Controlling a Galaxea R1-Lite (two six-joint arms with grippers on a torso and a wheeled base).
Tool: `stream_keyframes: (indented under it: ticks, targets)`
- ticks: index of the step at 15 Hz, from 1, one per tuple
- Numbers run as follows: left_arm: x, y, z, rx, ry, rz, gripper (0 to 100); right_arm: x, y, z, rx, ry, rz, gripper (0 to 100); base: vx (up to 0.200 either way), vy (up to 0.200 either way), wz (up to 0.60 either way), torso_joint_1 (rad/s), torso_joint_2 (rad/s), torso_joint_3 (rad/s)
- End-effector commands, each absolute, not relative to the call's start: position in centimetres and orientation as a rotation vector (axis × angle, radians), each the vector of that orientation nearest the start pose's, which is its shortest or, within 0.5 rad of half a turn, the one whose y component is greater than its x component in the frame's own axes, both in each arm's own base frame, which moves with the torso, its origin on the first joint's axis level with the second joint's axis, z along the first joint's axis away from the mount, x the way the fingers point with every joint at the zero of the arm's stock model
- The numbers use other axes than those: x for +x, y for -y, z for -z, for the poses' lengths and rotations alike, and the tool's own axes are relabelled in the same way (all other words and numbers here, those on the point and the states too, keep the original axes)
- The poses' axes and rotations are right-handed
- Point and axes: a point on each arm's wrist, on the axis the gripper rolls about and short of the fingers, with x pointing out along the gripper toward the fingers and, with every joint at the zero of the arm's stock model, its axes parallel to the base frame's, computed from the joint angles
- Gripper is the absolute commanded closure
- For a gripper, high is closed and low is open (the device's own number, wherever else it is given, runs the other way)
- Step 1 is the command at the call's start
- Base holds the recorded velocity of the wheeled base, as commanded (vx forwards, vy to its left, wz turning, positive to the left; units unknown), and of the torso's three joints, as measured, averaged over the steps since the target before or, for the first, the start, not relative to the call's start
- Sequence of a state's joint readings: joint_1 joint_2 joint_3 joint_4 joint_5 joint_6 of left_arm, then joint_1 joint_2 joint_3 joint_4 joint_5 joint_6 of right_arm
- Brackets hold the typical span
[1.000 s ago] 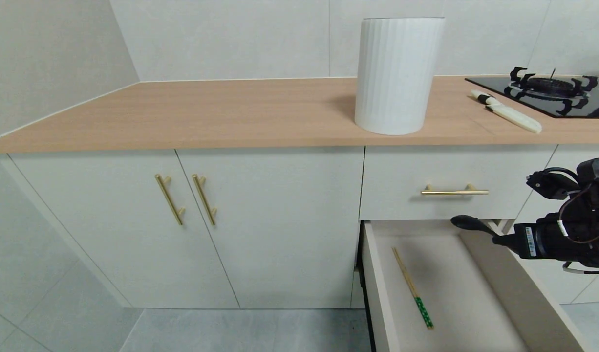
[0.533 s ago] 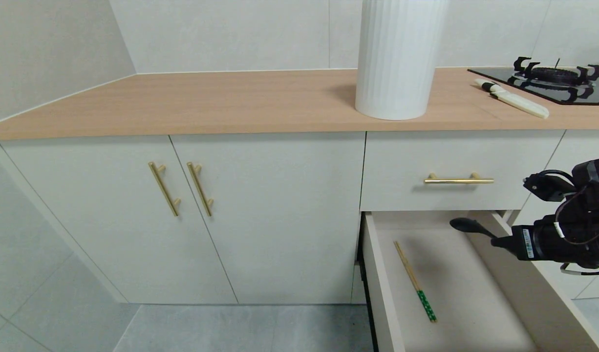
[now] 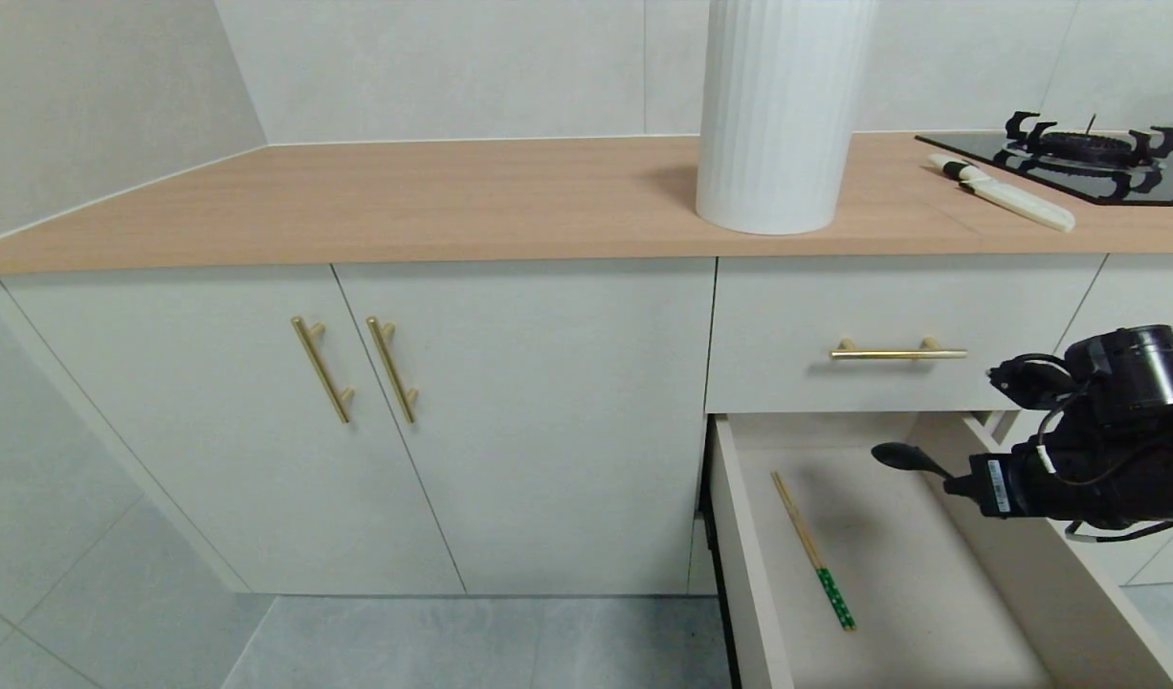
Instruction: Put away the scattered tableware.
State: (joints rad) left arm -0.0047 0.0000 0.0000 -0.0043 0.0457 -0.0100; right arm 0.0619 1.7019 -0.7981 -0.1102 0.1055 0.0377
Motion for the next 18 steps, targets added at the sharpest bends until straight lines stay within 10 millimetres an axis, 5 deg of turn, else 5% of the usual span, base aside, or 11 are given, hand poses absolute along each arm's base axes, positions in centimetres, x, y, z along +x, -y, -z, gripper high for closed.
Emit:
stream_keyframes:
  ticks: [1,9,18]
  targets:
    - [-2.3,-0.1,-7.6,-0.011,0.005,-0.041,0,30.0,-3.3,-9.1,-0.007,-0.881,-0.074,100,0.000,0.000,0.00,0.000,0.00,0.000]
    - [-2.3,-0.1,-7.6,-0.011,0.005,-0.041,0,32.0,-6.4,0.3,-0.113,-0.730,0.025,100,0.000,0.000,0.00,0.000,0.00,0.000]
    - [-2.3,-0.1,-7.6,-0.011,0.005,-0.041,0,32.6,-6.8,3.2,-0.134,-0.753,0.050,100,0.000,0.000,0.00,0.000,0.00,0.000]
